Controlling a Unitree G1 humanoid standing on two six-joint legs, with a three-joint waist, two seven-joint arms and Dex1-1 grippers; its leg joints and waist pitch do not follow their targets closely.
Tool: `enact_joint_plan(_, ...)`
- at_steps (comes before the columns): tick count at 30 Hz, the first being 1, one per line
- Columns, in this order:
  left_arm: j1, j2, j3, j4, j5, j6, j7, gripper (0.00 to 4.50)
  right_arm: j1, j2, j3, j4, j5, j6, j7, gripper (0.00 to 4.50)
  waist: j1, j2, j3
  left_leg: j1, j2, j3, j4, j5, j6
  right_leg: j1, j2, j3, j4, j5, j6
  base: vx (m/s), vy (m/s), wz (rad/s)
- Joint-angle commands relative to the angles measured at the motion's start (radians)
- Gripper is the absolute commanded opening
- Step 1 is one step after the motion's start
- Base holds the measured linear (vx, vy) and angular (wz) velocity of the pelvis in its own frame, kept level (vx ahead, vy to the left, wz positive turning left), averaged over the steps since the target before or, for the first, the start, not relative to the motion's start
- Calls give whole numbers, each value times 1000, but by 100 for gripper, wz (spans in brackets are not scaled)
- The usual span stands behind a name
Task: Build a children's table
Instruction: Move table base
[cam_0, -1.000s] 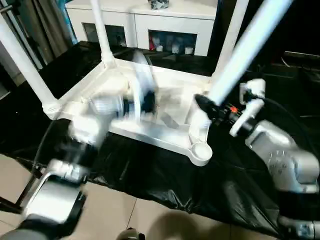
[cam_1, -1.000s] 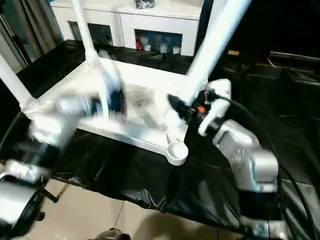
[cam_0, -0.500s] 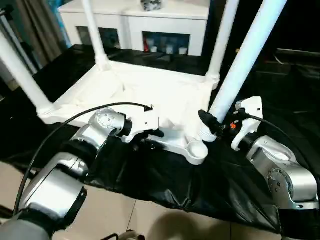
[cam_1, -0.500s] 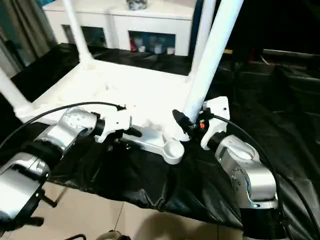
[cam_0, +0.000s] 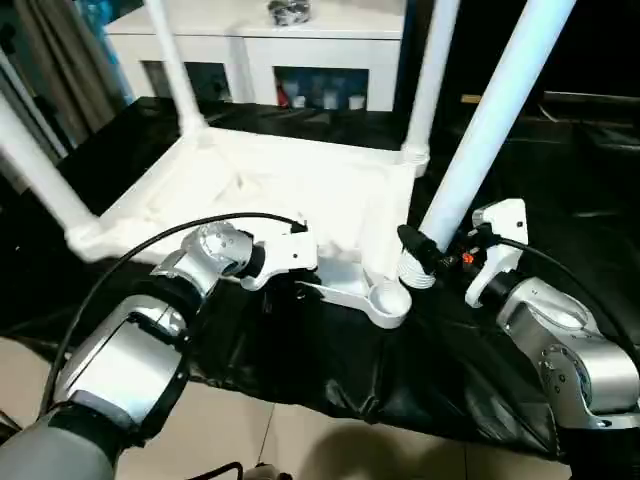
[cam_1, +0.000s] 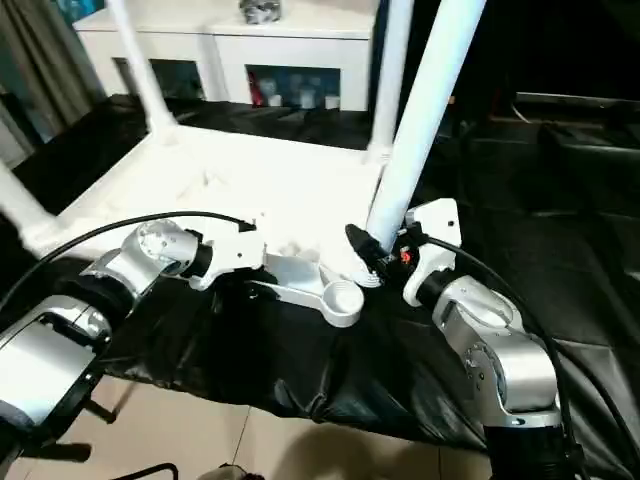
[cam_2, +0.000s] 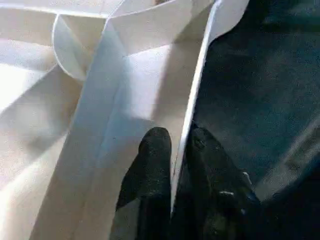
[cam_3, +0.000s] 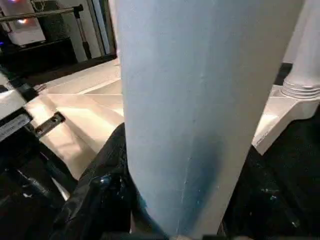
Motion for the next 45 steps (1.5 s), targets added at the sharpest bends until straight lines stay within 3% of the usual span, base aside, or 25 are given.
enact_joint_plan(1, -4, 9, 24, 28, -20, 68, -43, 36, 1, -9, 6, -26, -6, -1, 11, 188, 3, -11, -78, 15, 58, -39, -72, -168, 43, 65, -86, 63, -77, -169, -199, 0, 0, 0)
enact_joint_plan(3, -1, 7, 29, 31, -20, 105, -40, 25, -2, -14, 16, -22, -6, 6, 20, 188, 2, -9, -77, 15, 58, -39, -72, -168, 49, 65, -86, 62, -77, -172, -202, 0, 0, 0)
enact_joint_plan(7, 17, -8, 69, 19, -42, 206, 17, 8, -5, -28, 49, -1, -22, 11, 43, 188, 0, -22, -73, 14, 57, -39, -72, -179, 52, 66, -86, 60, -83, -234, -195, 0, 0, 0)
enact_joint_plan(8, 25, -12, 77, 9, -42, 217, 36, 3, -6, -29, 56, 7, -31, 3, 45, 188, -1, -18, -73, 12, 55, -39, -71, -176, 53, 66, -87, 59, -86, -256, -186, 0, 0, 0)
enact_joint_plan(10, 52, -19, 92, -27, -44, 242, 77, 1, -14, -23, 68, 30, -43, -13, 45, 188, -2, -25, -73, 12, 56, -39, -71, -167, 58, 65, -86, 59, -86, -265, -180, 0, 0, 0)
enact_joint_plan(11, 52, -19, 92, -28, -44, 242, 77, 1, -14, -23, 68, 31, -43, -13, 45, 188, -5, -23, -73, 11, 56, -39, -70, -162, 63, 64, -86, 59, -87, -263, -181, 0, 0, 0)
enact_joint_plan(12, 65, -21, 95, -47, -47, 240, 90, 1, -18, -20, 71, 38, -45, -16, 44, 188, -7, -33, -74, 9, 55, -39, -70, -153, 70, 66, -86, 58, -84, -260, -181, 0, 0, 0)
enact_joint_plan(13, 97, -29, 101, -95, -54, 234, 111, 0, -32, -12, 79, 64, -52, -26, 44, 188, -10, -27, -74, 10, 56, -39, -70, -153, 73, 63, -85, 58, -86, -267, -180, 0, 0, 0)
enact_joint_plan(14, 115, -32, 103, -125, -55, 236, 119, 0, -40, -8, 84, 80, -57, -34, 47, 188, -13, -42, -73, 8, 57, -38, -71, -154, 76, 63, -84, 58, -88, -268, -179, 0, 0, 0)
enact_joint_plan(17, 152, -33, 97, -181, -48, 219, 122, 0, -56, -2, 95, 112, -68, -52, 53, 188, -10, -30, -73, 14, 59, -37, -70, -157, 76, 56, -85, 59, -89, -283, -176, 0, 0, 0)
enact_joint_plan(18, 159, -33, 97, -192, -45, 214, 124, 0, -59, -1, 97, 119, -70, -56, 54, 188, -12, -31, -72, 11, 59, -38, -72, -158, 76, 57, -84, 59, -89, -280, -174, 0, 0, 0)
enact_joint_plan(19, 171, -34, 99, -208, -45, 206, 124, 0, -64, 1, 99, 128, -73, -61, 57, 188, -9, -39, -72, 13, 60, -38, -73, -159, 74, 55, -84, 60, -86, -282, -172, 0, 0, 0)
enact_joint_plan(20, 173, -34, 101, -211, -47, 202, 120, 0, -65, 2, 99, 131, -74, -62, 58, 188, -7, -34, -72, 14, 62, -38, -74, -162, 72, 54, -86, 60, -87, -287, -170, 0, 0, 0)
enact_joint_plan(24, 208, -33, 122, -260, -68, 165, 102, 0, -91, 9, 104, 167, -81, -78, 70, 188, -1, -40, -72, 17, 65, -37, -78, -184, 54, 51, -86, 64, -88, -291, -162, 0, 0, 0)
enact_joint_plan(25, 211, -32, 129, -266, -74, 183, 103, 45, -94, 11, 104, 171, -82, -81, 72, 188, 4, -39, -73, 19, 65, -37, -78, -183, 50, 50, -87, 65, -86, -284, -164, 0, 0, 0)
enact_joint_plan(26, 212, -28, 131, -264, -74, 193, 106, 56, -100, 12, 102, 176, -82, -83, 74, 188, 6, -39, -72, 19, 66, -36, -78, -184, 48, 50, -88, 65, -85, -282, -165, 0, 0, 0)
enact_joint_plan(30, 218, -10, 127, -256, -58, 176, 128, 85, -116, 14, 100, 200, -84, -99, 80, 188, 9, -41, -71, 17, 65, -38, -80, -185, 42, 51, -89, 66, -85, -276, -162, 0, 0, 0)
enact_joint_plan(33, 220, 0, 136, -252, -59, 177, 107, 92, -130, 14, 99, 236, -91, -123, 90, 188, 6, -40, -69, 18, 63, -38, -81, -210, 32, 51, -90, 65, -91, -324, -150, 0, 0, 0)
enact_joint_plan(35, 217, 4, 140, -245, -62, 175, 101, 92, -136, 14, 97, 249, -92, -129, 93, 188, 5, -40, -68, 20, 63, -38, -81, -212, 29, 49, -89, 66, -92, -328, -149, 0, 0, 0)
enact_joint_plan(36, 214, 5, 141, -240, -62, 173, 103, 92, -140, 15, 96, 257, -93, -133, 95, 188, 6, -34, -68, 22, 64, -38, -81, -215, 28, 48, -90, 67, -92, -326, -150, 0, 0, 0)
enact_joint_plan(37, 209, 6, 142, -230, -63, 171, 104, 63, -145, 15, 94, 270, -95, -139, 97, 188, 6, -37, -69, 21, 65, -39, -82, -215, 26, 49, -88, 67, -90, -308, -156, 0, 0, 0)
enact_joint_plan(41, 201, 2, 154, -214, -78, 174, 96, 52, -162, 18, 85, 315, -95, -156, 97, 188, 5, -37, -70, 20, 65, -37, -82, -212, 25, 50, -90, 67, -85, -275, -174, 0, 0, 0)
enact_joint_plan(45, 204, 2, 154, -213, -79, 174, 77, 17, -172, 20, 84, 344, -97, -163, 108, 188, 6, -38, -69, 19, 63, -37, -81, -213, 32, 51, -90, 66, -91, -309, -164, 0, 0, 0)
